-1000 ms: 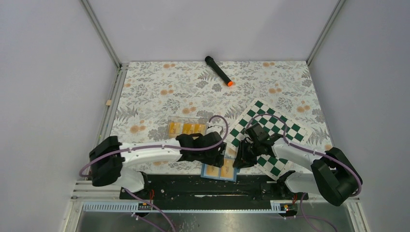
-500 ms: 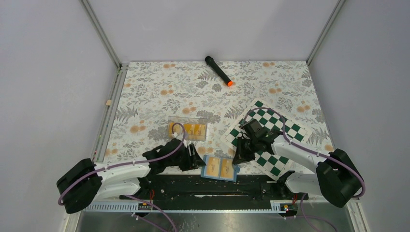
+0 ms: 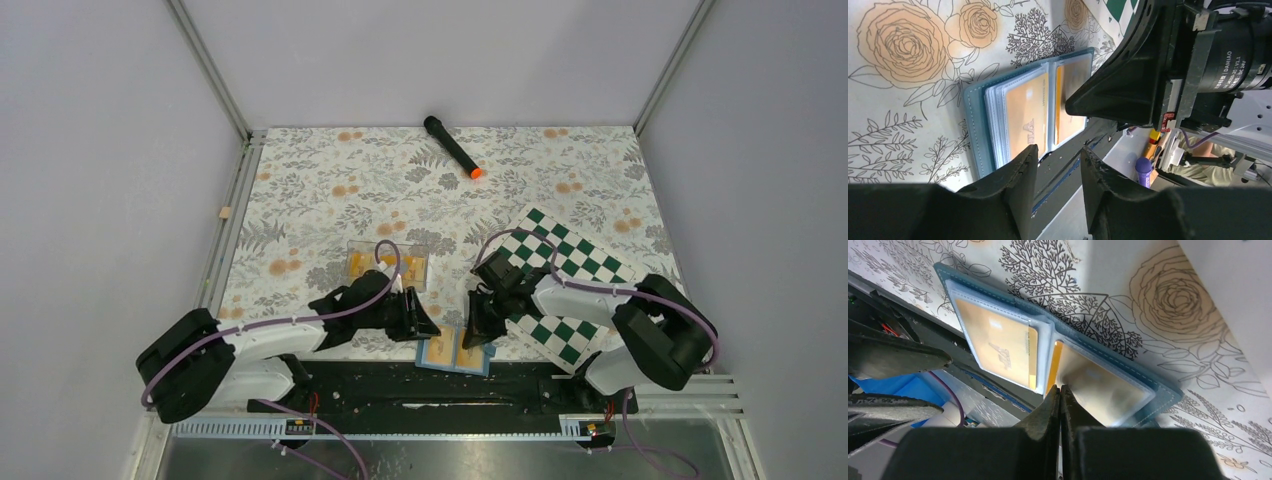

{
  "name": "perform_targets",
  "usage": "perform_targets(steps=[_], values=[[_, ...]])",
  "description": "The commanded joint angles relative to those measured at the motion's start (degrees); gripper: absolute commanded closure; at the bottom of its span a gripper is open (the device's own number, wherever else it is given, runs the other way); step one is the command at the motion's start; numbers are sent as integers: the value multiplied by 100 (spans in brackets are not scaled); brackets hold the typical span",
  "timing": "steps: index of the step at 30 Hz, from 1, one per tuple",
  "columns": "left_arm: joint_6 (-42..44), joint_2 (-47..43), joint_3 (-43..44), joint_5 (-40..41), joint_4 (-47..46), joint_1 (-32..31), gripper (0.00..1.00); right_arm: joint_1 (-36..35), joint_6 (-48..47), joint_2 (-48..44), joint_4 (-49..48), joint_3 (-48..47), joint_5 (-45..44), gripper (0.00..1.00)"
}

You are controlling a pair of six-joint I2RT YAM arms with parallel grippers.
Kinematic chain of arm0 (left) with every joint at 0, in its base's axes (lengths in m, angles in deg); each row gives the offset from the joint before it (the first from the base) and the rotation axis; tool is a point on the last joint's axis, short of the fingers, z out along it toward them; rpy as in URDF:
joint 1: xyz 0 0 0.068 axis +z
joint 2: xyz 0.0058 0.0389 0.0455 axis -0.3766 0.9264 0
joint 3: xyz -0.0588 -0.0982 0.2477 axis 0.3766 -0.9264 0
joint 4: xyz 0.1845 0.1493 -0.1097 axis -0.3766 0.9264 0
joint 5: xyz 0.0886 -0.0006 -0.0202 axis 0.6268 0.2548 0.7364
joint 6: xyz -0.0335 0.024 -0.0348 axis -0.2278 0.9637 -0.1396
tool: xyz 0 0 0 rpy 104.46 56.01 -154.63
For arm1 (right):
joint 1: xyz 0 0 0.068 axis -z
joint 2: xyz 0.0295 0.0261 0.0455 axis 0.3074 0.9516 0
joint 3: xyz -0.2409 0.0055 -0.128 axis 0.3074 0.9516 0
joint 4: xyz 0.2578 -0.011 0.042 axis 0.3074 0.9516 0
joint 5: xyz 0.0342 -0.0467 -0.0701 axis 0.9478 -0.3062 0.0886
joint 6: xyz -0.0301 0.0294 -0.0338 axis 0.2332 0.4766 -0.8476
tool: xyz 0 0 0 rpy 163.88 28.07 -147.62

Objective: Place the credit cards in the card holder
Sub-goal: Turn over the card slot in the card holder.

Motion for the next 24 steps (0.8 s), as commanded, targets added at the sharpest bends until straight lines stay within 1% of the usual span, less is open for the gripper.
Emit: perform_targets(steps=[1, 7, 15, 18, 20, 24], values=[[471, 265, 465, -20, 316, 16, 62, -117, 174, 208, -375, -137, 173, 100], [717, 526, 705, 254, 890, -59, 59, -128, 163, 296, -403, -117, 185, 100], [777, 984, 845, 314, 912, -324, 57, -137, 162, 358, -434, -75, 216, 100], [767, 1073, 896, 245, 780, -404, 57, -138, 150, 377, -433, -81, 226, 100], [705, 1042, 917, 187, 670, -443, 59, -136, 153, 385, -432, -71, 233, 100], [631, 818, 974, 204, 661, -476, 68, -137, 150, 396, -432, -71, 249, 100]])
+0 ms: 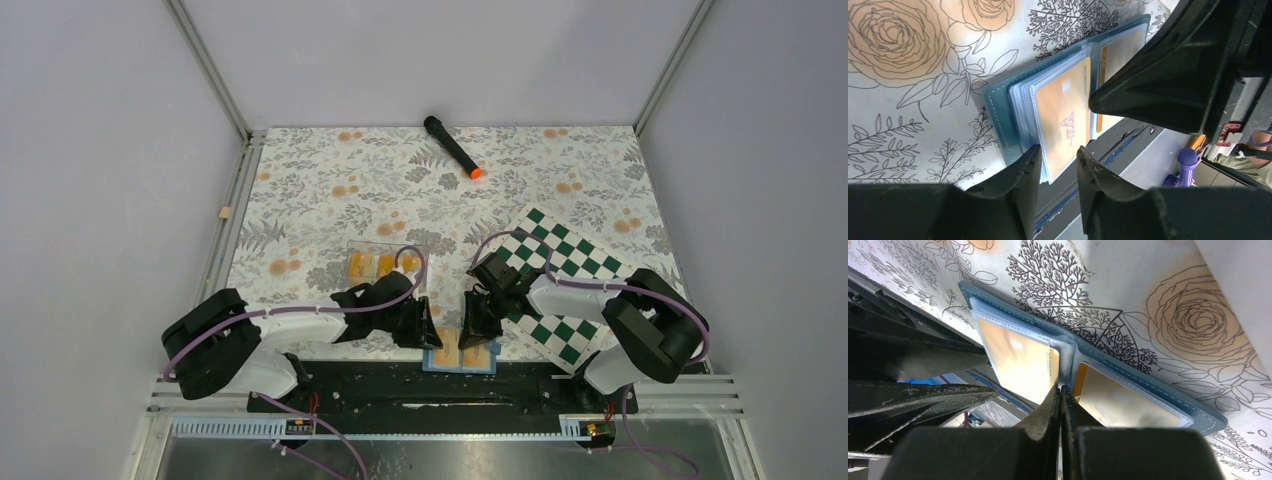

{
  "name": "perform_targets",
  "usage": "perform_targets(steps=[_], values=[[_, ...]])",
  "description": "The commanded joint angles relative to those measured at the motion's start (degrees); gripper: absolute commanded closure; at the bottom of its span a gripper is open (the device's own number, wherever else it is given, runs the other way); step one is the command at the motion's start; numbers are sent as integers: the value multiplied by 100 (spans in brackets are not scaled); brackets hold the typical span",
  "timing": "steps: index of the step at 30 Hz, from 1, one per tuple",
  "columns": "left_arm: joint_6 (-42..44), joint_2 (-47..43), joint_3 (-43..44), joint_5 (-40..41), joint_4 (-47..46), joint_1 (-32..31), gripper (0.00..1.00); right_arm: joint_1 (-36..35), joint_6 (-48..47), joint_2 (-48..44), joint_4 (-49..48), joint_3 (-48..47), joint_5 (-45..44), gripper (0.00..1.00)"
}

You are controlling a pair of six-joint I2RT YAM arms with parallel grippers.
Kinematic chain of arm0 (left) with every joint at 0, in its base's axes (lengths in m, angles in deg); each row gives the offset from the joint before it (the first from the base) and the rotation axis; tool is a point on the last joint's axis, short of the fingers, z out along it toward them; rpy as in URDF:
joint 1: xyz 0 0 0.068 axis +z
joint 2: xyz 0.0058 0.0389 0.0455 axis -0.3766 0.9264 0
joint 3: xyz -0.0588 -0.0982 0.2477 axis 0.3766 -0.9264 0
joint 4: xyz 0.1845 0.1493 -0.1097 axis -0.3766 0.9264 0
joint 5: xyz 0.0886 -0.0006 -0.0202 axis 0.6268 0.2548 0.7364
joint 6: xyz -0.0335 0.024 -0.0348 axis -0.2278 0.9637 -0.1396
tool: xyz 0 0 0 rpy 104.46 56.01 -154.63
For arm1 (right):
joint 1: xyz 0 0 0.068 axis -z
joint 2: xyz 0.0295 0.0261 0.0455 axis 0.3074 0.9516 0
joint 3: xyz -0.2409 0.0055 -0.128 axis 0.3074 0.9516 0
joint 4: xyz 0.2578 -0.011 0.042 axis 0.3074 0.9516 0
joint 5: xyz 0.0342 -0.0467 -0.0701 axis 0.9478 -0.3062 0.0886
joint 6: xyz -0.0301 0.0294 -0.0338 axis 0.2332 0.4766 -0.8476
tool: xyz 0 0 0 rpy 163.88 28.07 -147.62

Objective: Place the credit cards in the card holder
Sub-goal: Turn over the card slot in the card holder.

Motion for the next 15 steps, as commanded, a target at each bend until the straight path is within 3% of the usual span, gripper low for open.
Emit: perform_targets(steps=[1, 10, 15], values=[[-43, -247, 239, 36, -223, -38, 70, -60, 15, 46, -24, -71, 77, 100], [-119, -153, 360, -119, -374, -84, 74, -60, 24, -20, 8, -97, 97, 100], [-83, 180, 535, 50, 36, -145, 76, -60, -12, -227, 152, -162, 35, 100]])
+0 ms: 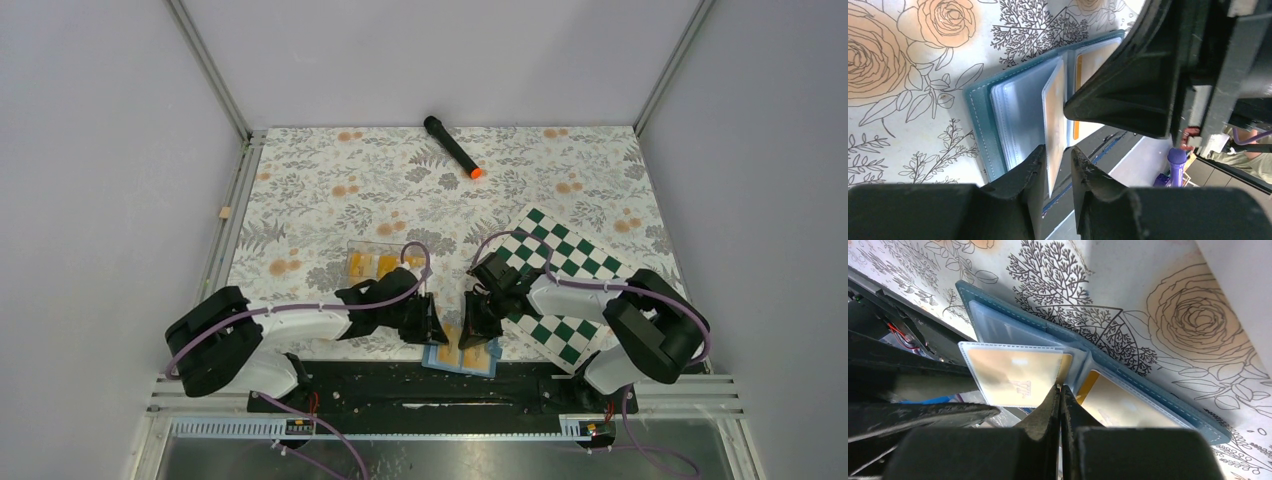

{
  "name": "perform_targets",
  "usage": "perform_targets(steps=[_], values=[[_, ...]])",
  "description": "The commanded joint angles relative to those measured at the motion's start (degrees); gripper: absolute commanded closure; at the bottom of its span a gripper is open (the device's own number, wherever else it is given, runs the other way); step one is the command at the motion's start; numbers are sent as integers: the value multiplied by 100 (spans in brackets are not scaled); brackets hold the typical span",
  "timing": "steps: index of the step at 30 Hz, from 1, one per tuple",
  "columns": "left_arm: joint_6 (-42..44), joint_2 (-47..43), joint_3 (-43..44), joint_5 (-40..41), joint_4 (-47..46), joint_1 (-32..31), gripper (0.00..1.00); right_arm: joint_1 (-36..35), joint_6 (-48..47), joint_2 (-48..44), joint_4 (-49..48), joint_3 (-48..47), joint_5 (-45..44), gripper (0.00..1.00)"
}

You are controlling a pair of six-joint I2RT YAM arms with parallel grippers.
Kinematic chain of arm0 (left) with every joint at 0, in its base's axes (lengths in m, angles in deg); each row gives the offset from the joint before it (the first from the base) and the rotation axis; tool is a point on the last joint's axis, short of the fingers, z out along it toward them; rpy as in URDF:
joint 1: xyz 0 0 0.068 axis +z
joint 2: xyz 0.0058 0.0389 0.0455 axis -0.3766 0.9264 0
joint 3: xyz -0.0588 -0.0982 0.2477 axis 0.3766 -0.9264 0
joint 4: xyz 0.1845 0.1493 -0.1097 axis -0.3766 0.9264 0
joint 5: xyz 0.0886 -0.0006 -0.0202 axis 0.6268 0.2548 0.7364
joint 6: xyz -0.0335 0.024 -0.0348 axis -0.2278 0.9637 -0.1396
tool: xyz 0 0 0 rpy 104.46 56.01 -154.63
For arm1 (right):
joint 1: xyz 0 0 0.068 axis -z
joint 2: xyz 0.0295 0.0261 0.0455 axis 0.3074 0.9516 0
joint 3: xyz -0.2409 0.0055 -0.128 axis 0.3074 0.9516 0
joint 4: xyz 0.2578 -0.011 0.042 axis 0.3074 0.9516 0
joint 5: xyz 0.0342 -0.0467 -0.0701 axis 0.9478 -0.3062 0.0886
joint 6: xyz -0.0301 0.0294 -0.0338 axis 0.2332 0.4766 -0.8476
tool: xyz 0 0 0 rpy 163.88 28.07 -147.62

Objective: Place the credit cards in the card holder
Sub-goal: Turn over the card slot in the card holder.

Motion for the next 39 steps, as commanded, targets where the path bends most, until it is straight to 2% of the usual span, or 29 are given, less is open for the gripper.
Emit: perform_targets(steps=[1, 3, 4, 12, 16, 18, 19, 21, 23, 28, 33, 39], values=[[24, 214, 347, 168, 182, -72, 81, -60, -42, -308, 206, -194, -3, 100], [36, 184, 397, 304, 477, -73, 96, -60, -95, -453, 338, -247, -73, 100], [48, 150, 419, 395, 603, -77, 100, -60, -129, -542, 393, -273, -120, 100], [338, -486, 865, 1396, 2426, -75, 100, -60, -243, -895, 832, -379, -470, 100], [389, -490, 1065, 1340, 2528, -86, 100, -52, -255, -994, 978, -398, -631, 100], [380, -307, 1249, 1238, 2449, -169, 95, -45, -267, -1049, 1067, -423, -727, 100], [361, -197, 1369, 1222, 2423, -226, 90, -45, -263, -1074, 1115, -434, -783, 100], [371, 81, 1603, 1121, 2293, -350, 73, -22, -266, -1146, 1219, -457, -874, 100], [349, 377, 1781, 947, 2076, -451, 65, 13, -246, -1276, 1294, -452, -977, 100], [242, 1051, 2070, 619, 1564, -620, 60, 250, -277, -1659, 1644, -425, -1316, 100], [141, 1477, 2047, 343, 1122, -670, 59, 581, -397, -1941, 1767, -306, -1275, 100], [187, 929, 1769, 457, 718, -651, 58, 612, -511, -1822, 1809, -351, -1111, 100]])
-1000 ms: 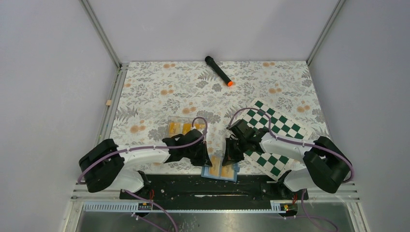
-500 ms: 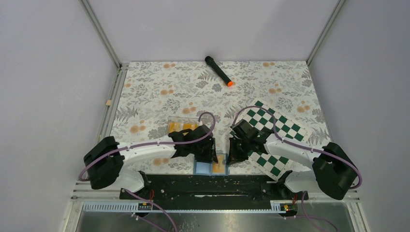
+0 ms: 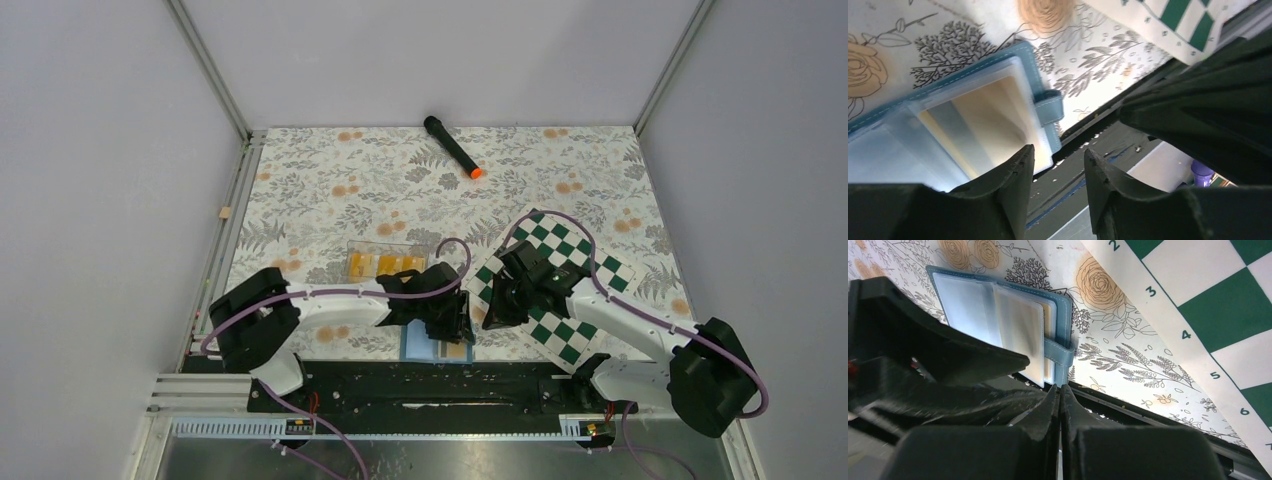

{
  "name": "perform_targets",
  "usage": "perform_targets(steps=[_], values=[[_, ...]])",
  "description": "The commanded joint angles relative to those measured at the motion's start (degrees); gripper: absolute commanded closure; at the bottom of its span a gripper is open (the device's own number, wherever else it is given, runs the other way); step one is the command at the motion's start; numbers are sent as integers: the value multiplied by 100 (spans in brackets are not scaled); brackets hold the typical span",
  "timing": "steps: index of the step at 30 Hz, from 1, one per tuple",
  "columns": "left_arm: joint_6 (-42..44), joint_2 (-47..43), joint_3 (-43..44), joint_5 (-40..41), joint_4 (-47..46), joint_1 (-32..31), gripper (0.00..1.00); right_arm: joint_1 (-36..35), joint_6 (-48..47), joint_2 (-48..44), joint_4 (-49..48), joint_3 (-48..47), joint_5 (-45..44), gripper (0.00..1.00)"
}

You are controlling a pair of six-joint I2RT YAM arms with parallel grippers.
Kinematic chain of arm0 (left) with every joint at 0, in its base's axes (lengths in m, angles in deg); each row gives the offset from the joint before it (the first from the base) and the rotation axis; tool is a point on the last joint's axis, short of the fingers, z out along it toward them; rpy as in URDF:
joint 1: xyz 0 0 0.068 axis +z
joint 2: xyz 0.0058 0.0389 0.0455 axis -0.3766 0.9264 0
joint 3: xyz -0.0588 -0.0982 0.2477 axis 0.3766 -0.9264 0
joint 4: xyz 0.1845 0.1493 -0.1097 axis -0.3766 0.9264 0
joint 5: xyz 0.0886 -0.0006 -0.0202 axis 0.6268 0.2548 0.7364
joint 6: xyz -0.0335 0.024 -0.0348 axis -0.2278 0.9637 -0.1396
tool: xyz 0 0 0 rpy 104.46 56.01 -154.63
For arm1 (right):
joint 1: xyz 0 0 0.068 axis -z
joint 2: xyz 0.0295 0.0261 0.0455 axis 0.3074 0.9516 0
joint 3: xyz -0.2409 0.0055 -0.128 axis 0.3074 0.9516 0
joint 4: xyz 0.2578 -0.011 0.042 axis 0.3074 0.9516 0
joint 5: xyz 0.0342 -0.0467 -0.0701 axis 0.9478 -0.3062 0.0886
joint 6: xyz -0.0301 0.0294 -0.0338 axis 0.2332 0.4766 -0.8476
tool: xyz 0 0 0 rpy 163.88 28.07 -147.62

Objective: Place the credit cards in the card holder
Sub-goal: Turn over the card slot in the card holder, then pick up the credit card from the storage box.

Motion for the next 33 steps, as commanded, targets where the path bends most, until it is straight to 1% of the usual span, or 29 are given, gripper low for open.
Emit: perform_targets(steps=[1, 6, 11, 15, 19, 22, 25, 28, 30, 33], values=[[-22, -701, -217, -48, -756, 19, 57, 30, -199, 82, 146, -158, 41, 100], [-196, -1503, -926, -133, -1377, 278, 54, 32, -311, 244, 132, -276, 178, 100], [-468, -2281, -1862, -457, -1849, 877, 52, 20, -323, 383, -14, -350, 382, 100], [-457, -2997, -2486, -689, -1676, 1492, 51, -8, -316, 558, -98, -463, 485, 100], [-205, -3785, -2764, -805, -977, 2250, 48, -60, -345, 794, -102, -701, 525, 99], [84, -4150, -2743, -967, -483, 2848, 46, -68, -372, 1004, -106, -949, 544, 96], [472, -4174, -2525, -1269, -73, 3480, 46, -64, -392, 1217, -86, -1257, 513, 89], [897, -3938, -2119, -1515, 287, 3994, 46, -68, -434, 1470, -24, -1692, 485, 83], [1276, -3669, -1709, -1564, 548, 4262, 46, -67, -502, 1706, 82, -1986, 448, 77], [1748, -3113, -1013, -1497, 1048, 4404, 46, -62, -528, 2010, 135, -2403, 453, 68]])
